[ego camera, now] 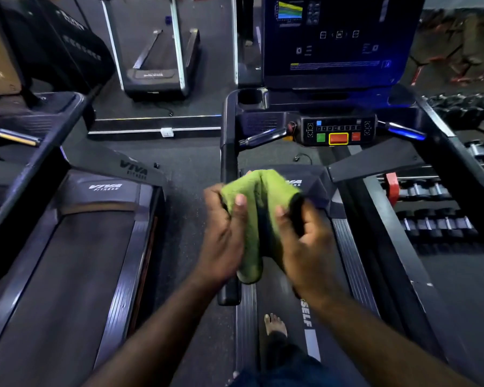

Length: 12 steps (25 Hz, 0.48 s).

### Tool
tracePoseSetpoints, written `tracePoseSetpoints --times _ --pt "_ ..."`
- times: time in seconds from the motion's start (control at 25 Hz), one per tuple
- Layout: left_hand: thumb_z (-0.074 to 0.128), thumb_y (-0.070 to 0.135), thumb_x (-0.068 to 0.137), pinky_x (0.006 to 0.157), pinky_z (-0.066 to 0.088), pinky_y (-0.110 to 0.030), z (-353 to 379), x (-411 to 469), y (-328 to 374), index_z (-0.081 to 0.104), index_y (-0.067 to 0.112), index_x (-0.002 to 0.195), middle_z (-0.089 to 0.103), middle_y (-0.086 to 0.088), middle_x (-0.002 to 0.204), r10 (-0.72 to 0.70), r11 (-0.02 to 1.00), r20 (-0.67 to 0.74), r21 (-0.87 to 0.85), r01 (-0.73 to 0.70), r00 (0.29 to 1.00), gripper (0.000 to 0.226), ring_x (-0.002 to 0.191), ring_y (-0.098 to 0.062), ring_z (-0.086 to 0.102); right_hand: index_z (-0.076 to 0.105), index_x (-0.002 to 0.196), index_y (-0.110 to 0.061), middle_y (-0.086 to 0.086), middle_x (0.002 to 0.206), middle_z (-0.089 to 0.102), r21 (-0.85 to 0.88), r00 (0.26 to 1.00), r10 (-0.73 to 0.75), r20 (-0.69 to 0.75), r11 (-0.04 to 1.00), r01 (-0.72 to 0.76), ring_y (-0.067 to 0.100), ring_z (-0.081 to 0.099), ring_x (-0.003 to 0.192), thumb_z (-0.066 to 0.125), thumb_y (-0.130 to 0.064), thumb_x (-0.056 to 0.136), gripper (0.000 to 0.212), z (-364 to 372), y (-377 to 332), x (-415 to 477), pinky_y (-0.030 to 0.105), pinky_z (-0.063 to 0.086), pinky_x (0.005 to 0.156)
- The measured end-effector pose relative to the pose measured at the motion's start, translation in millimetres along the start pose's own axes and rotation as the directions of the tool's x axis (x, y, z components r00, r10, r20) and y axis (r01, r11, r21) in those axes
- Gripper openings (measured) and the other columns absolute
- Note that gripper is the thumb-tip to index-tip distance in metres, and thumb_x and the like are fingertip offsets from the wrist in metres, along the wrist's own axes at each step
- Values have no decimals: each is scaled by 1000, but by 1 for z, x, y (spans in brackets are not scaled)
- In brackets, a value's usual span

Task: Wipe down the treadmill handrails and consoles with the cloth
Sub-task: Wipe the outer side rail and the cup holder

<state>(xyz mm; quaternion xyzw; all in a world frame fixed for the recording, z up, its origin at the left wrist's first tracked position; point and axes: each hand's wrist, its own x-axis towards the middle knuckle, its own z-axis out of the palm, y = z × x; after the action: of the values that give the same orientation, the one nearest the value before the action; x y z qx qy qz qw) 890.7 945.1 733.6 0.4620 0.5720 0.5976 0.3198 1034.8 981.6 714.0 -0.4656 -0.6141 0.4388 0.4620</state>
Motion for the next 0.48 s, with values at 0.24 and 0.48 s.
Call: tracePoseSetpoints --times 0.24,0.48 --pt "85 38 87 108 52 -34 -11 -3 -21 40 14 145 60 -2 145 -176 977 -29 -128 171 984 77 130 -12 62 55 151 -10 7 149 61 191 899 -31 436 980 -59 25 54 143 39 -70 103 78 12 19 -15 61 44 115" --pt "55 50 100 89 61 -34 5 9 -18 49 12 146 71 -13 131 -553 703 228 -388 596 801 60 114 -23 73 30 163 -30 -1 167 32 -154 932 -113 345 972 175 13 33 154 74 -58 88 92 24 55 6 33 34 124"
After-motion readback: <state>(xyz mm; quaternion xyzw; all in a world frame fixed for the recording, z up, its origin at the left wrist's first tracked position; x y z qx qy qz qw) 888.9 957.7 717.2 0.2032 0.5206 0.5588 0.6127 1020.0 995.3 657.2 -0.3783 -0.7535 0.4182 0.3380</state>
